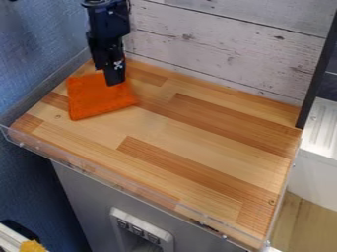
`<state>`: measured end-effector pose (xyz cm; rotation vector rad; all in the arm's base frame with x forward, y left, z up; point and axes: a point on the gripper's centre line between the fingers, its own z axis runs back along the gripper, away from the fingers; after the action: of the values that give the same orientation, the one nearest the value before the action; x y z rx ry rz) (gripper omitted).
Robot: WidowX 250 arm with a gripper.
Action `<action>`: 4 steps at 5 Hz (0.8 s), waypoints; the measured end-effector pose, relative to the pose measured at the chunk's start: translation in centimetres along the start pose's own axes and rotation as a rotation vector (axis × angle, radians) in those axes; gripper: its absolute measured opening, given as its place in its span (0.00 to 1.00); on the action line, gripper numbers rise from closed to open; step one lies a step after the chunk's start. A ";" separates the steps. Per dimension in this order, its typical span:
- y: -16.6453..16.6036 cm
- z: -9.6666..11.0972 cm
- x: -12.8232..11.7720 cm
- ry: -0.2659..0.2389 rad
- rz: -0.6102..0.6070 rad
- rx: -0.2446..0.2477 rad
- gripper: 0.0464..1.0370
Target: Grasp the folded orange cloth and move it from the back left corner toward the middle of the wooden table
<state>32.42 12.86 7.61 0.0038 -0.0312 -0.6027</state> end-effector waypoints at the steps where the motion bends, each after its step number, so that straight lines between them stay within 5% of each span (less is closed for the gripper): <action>1: 0.9 -0.3 0.7 -0.007 -0.090 0.008 0.96; 4: 2.0 -0.9 2.0 -0.016 -0.276 -0.040 0.96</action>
<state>35.21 13.38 6.82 -0.0360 -0.0349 -0.8793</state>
